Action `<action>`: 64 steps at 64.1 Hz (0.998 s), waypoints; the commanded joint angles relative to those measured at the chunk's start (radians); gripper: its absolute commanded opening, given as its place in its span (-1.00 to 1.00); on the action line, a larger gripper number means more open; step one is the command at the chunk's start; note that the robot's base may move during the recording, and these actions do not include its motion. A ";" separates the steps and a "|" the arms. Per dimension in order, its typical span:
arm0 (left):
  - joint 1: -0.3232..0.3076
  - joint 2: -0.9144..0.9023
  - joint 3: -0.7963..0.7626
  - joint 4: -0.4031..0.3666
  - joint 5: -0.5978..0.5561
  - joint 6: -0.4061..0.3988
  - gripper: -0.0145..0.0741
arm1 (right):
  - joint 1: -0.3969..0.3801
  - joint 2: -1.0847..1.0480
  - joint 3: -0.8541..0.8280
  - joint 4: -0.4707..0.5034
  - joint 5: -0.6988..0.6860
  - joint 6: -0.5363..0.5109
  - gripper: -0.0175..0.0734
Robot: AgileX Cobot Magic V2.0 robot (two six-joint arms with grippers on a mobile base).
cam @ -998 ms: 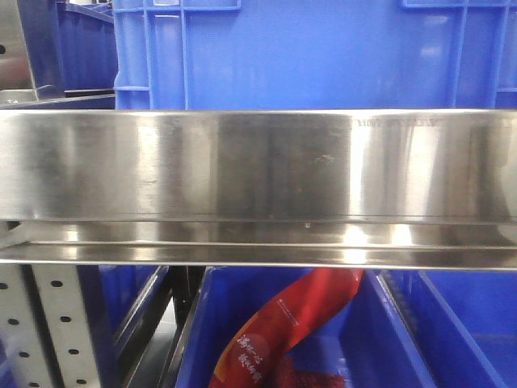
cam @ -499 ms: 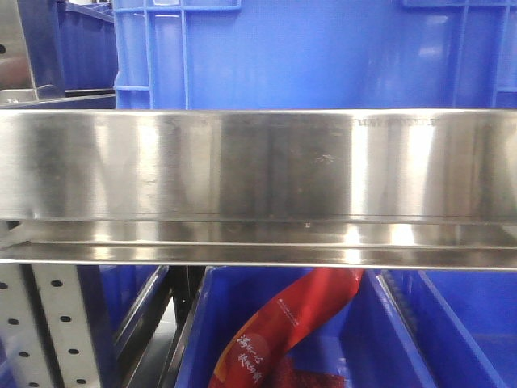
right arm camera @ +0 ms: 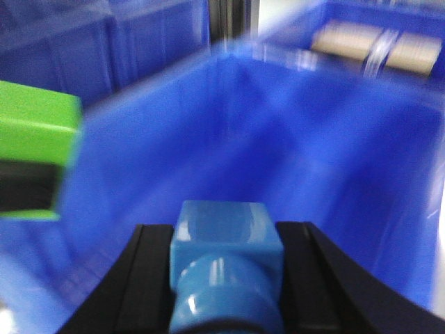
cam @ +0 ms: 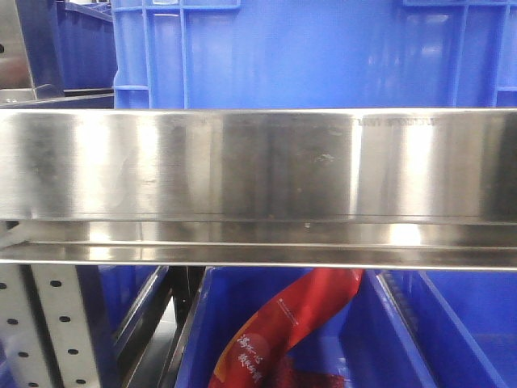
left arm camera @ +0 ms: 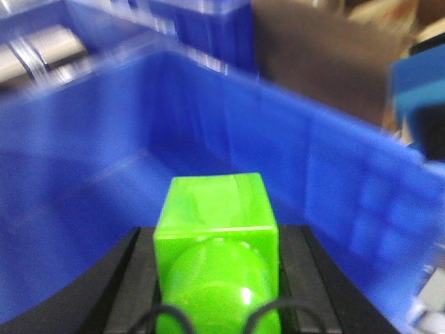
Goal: Grab block from conveyor and place in blue bin
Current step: 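Open the left gripper to drop the green block into a blue bin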
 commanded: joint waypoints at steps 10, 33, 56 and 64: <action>0.049 0.089 -0.017 -0.037 -0.002 -0.061 -0.86 | 0.002 0.112 -0.011 -0.020 -0.012 -0.010 -0.97; 0.055 0.092 -0.017 -0.060 -0.002 -0.061 0.39 | 0.002 0.147 -0.011 -0.020 -0.019 -0.010 0.38; 0.055 0.046 -0.017 -0.072 0.051 -0.061 0.50 | 0.002 0.084 -0.011 -0.020 -0.017 -0.010 -0.12; 0.055 -0.013 -0.017 -0.072 0.108 -0.061 0.04 | 0.002 0.011 -0.009 -0.020 -0.011 -0.010 -0.80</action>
